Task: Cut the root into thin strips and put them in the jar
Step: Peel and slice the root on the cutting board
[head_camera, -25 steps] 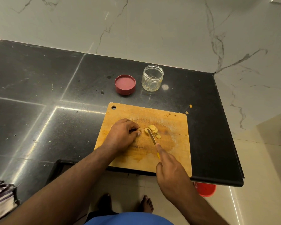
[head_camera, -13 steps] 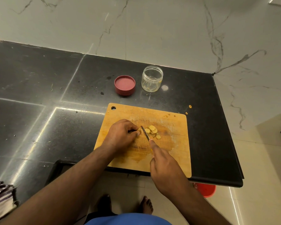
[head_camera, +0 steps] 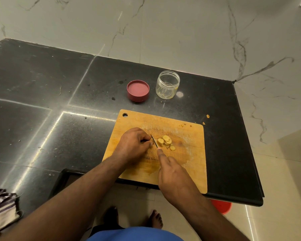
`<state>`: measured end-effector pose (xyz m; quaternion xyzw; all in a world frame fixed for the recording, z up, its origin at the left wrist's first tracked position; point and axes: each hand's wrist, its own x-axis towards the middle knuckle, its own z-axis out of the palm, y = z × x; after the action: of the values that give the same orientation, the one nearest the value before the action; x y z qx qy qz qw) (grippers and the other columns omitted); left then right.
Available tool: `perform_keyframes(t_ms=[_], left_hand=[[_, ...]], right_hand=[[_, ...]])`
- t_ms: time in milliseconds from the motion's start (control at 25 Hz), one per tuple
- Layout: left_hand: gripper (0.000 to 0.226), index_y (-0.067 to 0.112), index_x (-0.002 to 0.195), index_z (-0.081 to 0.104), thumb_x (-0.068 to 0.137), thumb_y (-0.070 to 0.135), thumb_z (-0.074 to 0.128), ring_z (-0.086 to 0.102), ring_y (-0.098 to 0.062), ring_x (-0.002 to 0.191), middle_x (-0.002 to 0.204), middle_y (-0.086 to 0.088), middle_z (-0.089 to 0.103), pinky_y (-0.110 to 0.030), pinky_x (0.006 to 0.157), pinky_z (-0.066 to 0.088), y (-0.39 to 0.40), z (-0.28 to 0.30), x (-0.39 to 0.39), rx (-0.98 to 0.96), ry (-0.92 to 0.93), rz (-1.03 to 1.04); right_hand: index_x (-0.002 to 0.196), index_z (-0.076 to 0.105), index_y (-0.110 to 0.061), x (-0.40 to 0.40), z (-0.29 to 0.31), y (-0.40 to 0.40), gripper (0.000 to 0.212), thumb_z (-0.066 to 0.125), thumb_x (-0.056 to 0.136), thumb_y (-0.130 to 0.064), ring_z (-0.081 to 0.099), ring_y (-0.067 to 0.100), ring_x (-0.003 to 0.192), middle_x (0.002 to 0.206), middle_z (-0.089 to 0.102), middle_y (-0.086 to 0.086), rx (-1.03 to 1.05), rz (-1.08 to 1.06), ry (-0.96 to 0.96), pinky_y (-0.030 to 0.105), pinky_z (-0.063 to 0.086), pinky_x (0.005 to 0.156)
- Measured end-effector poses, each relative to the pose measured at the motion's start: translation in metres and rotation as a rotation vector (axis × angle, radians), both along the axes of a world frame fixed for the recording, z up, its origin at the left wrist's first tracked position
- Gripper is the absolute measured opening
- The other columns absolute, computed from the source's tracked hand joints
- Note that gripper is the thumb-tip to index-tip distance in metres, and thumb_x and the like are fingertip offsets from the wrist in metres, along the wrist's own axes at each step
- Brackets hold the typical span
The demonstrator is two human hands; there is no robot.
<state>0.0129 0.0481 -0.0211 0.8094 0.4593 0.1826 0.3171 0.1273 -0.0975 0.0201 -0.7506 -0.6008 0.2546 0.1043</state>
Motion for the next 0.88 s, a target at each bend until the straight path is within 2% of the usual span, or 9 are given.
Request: perform_keyframes(t_ms=[240,440,680,760,880], left_hand=[[0.020,0.016,0.106,0.078,0.088,0.026,0.074,0.059,-0.007,0.097,0.104,0.006,0.069,-0.021,0.082,0.047,0.001,-0.002,0.001,-0.006,0.002,0.013],[0.021,0.017,0.108,0.077,0.089,0.027,0.073,0.057,-0.005,0.096,0.106,0.006,0.068,-0.018,0.081,0.045,0.002,-0.003,0.001,-0.004,0.028,0.011],[0.020,0.018,0.107,0.077,0.090,0.029,0.073,0.056,-0.005,0.094,0.104,0.008,0.067,-0.018,0.080,0.045,0.000,-0.003,0.000,-0.009,0.004,0.026],[0.024,0.019,0.112,0.076,0.091,0.029,0.072,0.055,-0.004,0.097,0.109,0.007,0.068,-0.018,0.084,0.044,0.000,-0.003,-0.001,-0.009,0.018,0.003],[0.030,0.020,0.119,0.073,0.092,0.033,0.071,0.056,-0.005,0.103,0.115,0.008,0.066,-0.021,0.089,0.046,0.002,-0.002,-0.003,-0.026,0.050,-0.024]], right_hand=[[0.157,0.010,-0.029,0.002,0.000,-0.002,0.058,0.031,0.103,-0.020,0.048,0.012,0.090,0.117,0.047,-0.003,0.015,0.001,0.046,0.027,0.045,0.076],[0.157,0.010,-0.028,0.002,-0.005,0.003,0.058,0.032,0.103,-0.019,0.049,0.013,0.091,0.117,0.049,-0.002,0.023,-0.015,0.047,0.028,0.046,0.078],[0.156,0.008,-0.033,0.001,-0.007,-0.025,0.058,0.032,0.104,-0.022,0.053,0.011,0.093,0.128,0.048,-0.005,0.047,-0.054,0.079,0.025,0.048,0.080],[0.156,0.013,-0.032,0.005,-0.005,-0.027,0.057,0.034,0.104,-0.022,0.053,0.009,0.100,0.131,0.050,-0.005,0.087,-0.079,0.107,0.020,0.046,0.084],[0.155,0.020,-0.030,0.012,0.007,-0.027,0.054,0.036,0.104,-0.024,0.042,-0.004,0.109,0.134,0.043,-0.016,0.131,-0.135,0.193,0.008,0.034,0.091]])
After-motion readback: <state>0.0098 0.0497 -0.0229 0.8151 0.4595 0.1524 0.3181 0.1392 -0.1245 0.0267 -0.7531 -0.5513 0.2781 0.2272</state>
